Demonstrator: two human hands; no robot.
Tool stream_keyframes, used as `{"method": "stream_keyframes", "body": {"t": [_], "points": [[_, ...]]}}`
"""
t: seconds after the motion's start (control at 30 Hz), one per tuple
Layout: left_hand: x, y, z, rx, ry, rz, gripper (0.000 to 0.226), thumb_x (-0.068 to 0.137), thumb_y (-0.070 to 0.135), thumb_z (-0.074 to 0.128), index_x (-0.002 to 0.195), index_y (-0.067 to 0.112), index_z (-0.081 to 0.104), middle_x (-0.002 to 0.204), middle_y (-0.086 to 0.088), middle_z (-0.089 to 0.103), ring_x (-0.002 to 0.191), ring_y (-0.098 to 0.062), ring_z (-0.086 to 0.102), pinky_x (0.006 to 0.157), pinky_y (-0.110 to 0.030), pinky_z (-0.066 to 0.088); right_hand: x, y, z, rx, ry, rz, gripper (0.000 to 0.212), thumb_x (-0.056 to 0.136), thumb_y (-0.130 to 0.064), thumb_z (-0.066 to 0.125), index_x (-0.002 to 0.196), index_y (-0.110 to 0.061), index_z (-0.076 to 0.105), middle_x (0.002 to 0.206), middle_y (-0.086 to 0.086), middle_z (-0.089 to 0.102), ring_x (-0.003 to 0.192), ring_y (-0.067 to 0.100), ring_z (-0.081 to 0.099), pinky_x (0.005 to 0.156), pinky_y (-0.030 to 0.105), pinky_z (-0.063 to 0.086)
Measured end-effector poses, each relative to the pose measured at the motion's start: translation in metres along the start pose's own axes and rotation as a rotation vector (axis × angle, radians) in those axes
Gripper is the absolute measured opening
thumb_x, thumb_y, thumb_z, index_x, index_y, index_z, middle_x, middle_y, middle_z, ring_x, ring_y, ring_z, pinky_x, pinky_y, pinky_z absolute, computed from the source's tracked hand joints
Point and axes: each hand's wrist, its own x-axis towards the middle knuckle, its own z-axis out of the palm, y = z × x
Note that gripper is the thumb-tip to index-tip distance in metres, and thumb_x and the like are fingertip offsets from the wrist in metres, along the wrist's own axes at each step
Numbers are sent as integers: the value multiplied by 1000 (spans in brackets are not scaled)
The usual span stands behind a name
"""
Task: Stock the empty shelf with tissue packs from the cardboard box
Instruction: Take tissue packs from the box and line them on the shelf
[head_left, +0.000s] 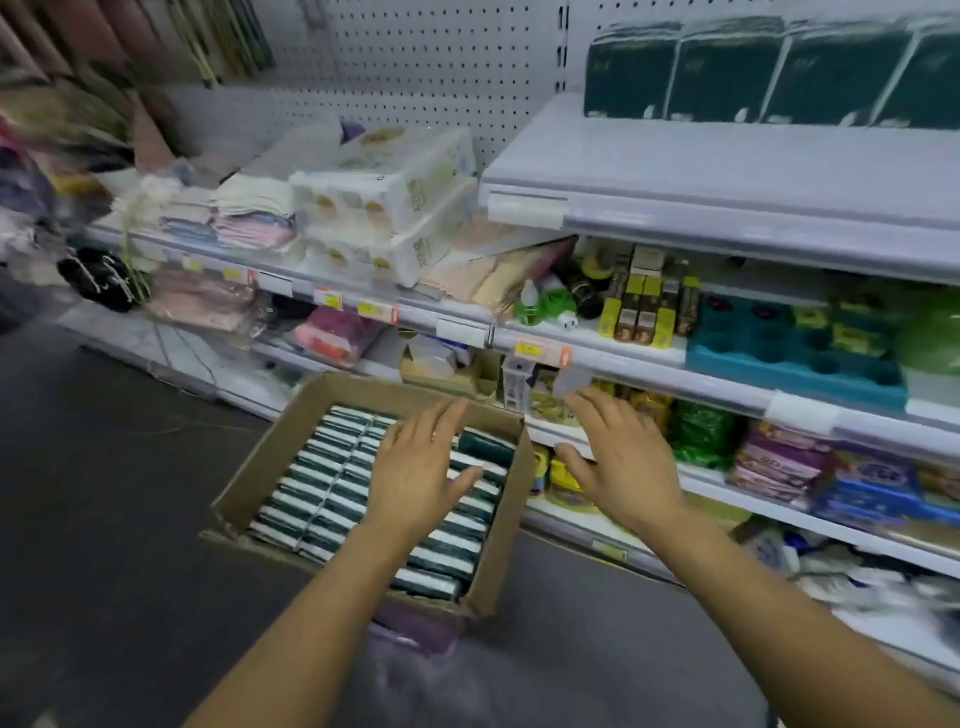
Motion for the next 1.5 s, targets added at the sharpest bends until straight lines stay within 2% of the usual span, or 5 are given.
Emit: {"method": "stream_keyframes", "body": {"t": [0.63,1.03,1.23,1.37,1.5], "points": [[58,-135,161,-375,-468,-353,59,97,46,53,148,20,37,149,-6,42,136,-25,39,105,-41,43,107,-19,202,-132,-583,13,49,100,-40,41,146,-26,34,143,0,46,131,23,40,104,37,31],[119,-128,236,-489,-688,-200,53,88,25,70,138,25,51,139,0,50,120,-19,52,91,-29,47,142,-2,283,-375,-804,-100,40,94,-47,51,123,-19,48,120,4,61,123,21,40,97,37,27],[121,-122,236,-424,-658,-222,41,95,27,61,135,29,54,127,-1,59,109,-20,58,87,-33,50,140,-2,289,-269,-714,-22,26,91,-30,54,116,-23,55,115,1,64,122,20,41,94,34,28],[114,-127,217,-509,-567,-278,38,94,27,63,131,29,57,112,-2,65,84,-16,59,77,-34,54,135,4,264,-108,-510,95,31,89,-30,54,120,-25,55,114,1,61,114,24,42,85,35,27],[103,-131,172,-716,-384,-394,28,90,22,66,118,23,61,98,-6,64,88,-23,61,78,-39,53,132,5,217,23,-292,216,28,85,-29,61,113,-25,61,111,1,62,110,25,45,82,36,26]]}}
